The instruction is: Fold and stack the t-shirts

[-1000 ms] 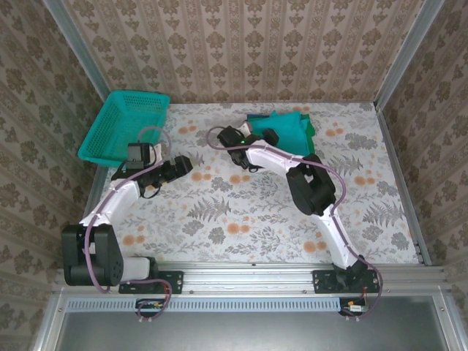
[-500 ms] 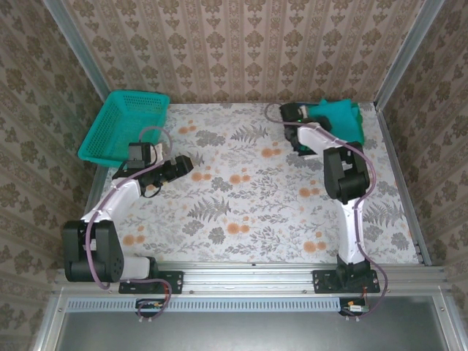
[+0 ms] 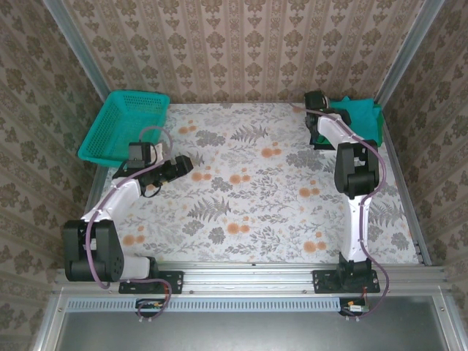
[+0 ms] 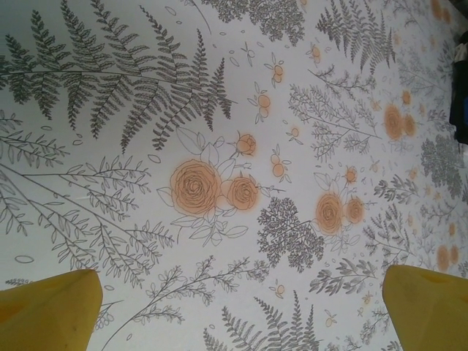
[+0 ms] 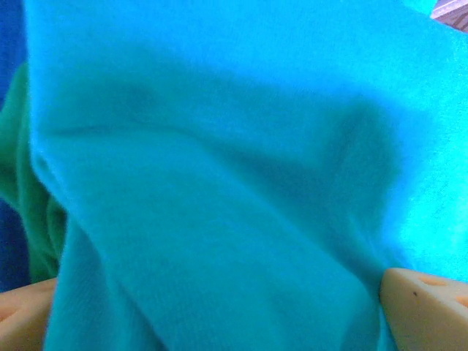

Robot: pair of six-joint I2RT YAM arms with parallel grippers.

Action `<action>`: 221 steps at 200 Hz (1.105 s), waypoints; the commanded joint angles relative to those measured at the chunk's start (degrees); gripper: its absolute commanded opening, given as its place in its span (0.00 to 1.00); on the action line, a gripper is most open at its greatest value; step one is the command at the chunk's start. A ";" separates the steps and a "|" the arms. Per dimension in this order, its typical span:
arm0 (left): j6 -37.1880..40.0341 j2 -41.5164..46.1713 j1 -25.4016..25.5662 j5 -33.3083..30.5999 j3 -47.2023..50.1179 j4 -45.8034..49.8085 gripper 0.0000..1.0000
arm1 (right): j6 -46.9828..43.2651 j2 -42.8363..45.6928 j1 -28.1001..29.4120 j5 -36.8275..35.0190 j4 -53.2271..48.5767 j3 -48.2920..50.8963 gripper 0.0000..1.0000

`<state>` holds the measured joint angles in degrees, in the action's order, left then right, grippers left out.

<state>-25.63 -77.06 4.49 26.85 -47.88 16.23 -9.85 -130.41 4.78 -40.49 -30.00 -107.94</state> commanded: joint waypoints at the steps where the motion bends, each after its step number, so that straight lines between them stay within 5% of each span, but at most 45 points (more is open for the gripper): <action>1: 2.17 1.25 -0.77 -1.76 -2.63 3.16 1.00 | 3.09 8.25 1.55 5.59 -4.11 -0.19 1.00; 48: 4.21 5.76 -1.86 -7.52 -3.49 7.01 1.00 | 10.13 27.09 5.96 17.21 -1.02 18.90 1.00; 80: 6.61 9.01 -1.95 -19.96 -2.43 8.25 1.00 | 17.82 46.52 6.54 24.42 16.00 43.84 1.00; 115: 11.61 11.58 -1.96 -36.51 6.06 -0.43 1.00 | 15.71 60.80 6.65 26.13 40.31 71.39 1.00; 149: 19.46 7.93 -1.80 -38.05 17.06 -16.69 1.00 | 14.28 59.73 6.26 17.96 45.38 78.76 1.00; 183: 24.66 3.58 -2.13 -36.22 17.76 -23.71 1.00 | 12.70 54.39 4.00 19.96 56.73 81.02 1.00; 221: 27.30 5.25 -5.01 -27.04 28.63 -53.40 1.00 | 12.58 43.07 -1.46 26.54 78.11 83.08 1.00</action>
<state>-2.35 -71.72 1.63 -6.28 -23.49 -15.97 2.42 -80.01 6.98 -18.39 30.92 -25.89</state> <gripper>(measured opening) 0.997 0.999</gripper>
